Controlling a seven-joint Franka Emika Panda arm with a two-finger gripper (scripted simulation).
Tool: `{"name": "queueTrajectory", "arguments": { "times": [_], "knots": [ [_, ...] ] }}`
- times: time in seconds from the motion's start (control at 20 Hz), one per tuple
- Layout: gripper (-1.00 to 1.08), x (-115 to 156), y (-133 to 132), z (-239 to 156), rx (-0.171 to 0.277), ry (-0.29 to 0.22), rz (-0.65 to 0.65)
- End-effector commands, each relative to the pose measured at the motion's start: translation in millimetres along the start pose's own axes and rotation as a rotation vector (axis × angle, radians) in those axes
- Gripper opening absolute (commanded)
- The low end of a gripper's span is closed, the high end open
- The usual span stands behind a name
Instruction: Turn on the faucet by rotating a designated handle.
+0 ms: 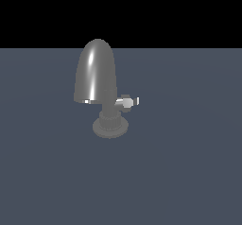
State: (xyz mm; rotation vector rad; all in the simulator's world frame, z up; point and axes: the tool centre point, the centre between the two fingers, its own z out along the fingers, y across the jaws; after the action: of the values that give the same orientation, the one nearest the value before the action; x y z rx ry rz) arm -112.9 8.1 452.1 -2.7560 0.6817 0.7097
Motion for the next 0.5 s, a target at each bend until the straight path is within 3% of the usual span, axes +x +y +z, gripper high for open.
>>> {"name": "queueTrajectory", "arguments": {
  "times": [0.0, 0.45],
  "knots": [
    [-1.00, 14.2, -3.2, 1.7, 0.022, -0.052, 0.047],
    [-1.00, 67.7, -9.3, 14.5, 0.106, -0.251, 0.224]
  ]
}}
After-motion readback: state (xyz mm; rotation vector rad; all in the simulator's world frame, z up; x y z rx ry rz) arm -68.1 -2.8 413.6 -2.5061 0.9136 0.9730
